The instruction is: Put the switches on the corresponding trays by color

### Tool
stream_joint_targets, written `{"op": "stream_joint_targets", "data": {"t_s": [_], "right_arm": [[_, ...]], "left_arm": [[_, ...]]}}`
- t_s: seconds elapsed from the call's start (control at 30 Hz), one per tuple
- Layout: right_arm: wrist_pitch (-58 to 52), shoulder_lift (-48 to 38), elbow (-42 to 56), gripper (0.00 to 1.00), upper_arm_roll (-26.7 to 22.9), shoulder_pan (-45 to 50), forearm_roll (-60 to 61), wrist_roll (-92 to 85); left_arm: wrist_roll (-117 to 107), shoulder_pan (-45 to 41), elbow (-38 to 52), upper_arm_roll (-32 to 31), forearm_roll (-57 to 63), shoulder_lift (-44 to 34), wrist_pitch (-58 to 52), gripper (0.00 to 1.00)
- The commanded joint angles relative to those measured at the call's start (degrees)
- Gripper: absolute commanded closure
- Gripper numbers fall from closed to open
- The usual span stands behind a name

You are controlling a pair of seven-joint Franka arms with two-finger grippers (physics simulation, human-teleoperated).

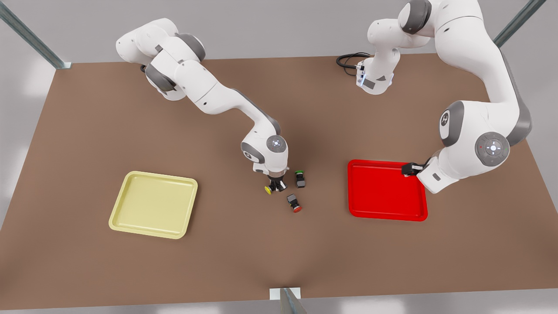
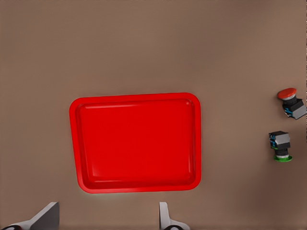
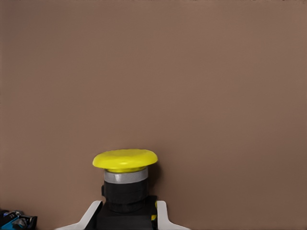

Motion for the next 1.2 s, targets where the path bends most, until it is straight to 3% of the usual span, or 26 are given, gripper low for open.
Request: {"op": "stream_joint_targets", "data": {"t_s": [0.0,0.27,0.5,0.6,0.7,0.8,0.87,0.9,0.93,0.97,1.1,1.17], "right_arm": [[-0.01,-0.01,0.00,0.48,0.00,0.00,0.01,-0.01],[-0.45,-3.96,-3.42,0.48,1.23,-2.99,-0.52,-4.05],[0.07,-24.70,-27.33,0.48,1.93,-18.19,-0.43,-30.85],[0.25,-32.61,-35.77,0.48,1.93,-27.33,-0.16,-48.51],[0.34,-39.02,-42.88,0.48,1.14,-33.04,0.01,-59.94],[0.60,-39.56,-43.42,0.48,-5.00,-34.89,0.01,-71.72],[13.17,-33.41,-43.33,0.47,-10.98,-36.47,0.01,-82.35],[13.52,-31.82,-42.10,0.43,-11.51,-36.47,0.10,-83.06],[13.52,-31.12,-41.31,0.18,-11.51,-36.47,0.71,-82.89],[13.52,-31.12,-41.13,0.01,-11.51,-36.47,0.72,-82.98],[13.17,-31.29,-40.69,0.00,-11.51,-36.47,0.72,-82.80],[8.26,-36.83,-40.52,0.00,-11.43,-36.30,5.63,-82.45]], "left_arm": [[0.01,0.02,-0.01,0.00,0.01,-0.01,0.00,0.00],[-0.70,-0.07,-0.01,-0.79,-0.08,-0.27,0.26,0.00],[-11.06,-5.78,-0.01,-2.02,-1.66,0.52,3.60,0.00],[-24.94,-14.30,0.34,-2.02,-3.78,5.88,13.71,0.00],[-37.68,-21.07,5.95,-2.02,-4.04,16.24,19.60,0.00],[-45.60,-24.50,10.62,-1.93,-3.95,23.98,23.11,0.00],[-46.92,-24.41,10.62,-1.85,-4.04,26.01,25.93,0.00],[-46.93,-24.41,10.53,-1.85,-4.12,26.54,26.28,0.00],[-47.63,-24.41,10.53,-1.85,-4.30,27.50,26.37,0.00],[-48.77,-24.50,10.36,-1.85,-4.39,28.12,27.07,0.00],[-55.98,-26.26,10.01,-2.02,-4.39,30.93,33.75,0.00],[-57.47,-26.70,10.01,-2.02,-4.39,31.63,34.98,0.00]]}}
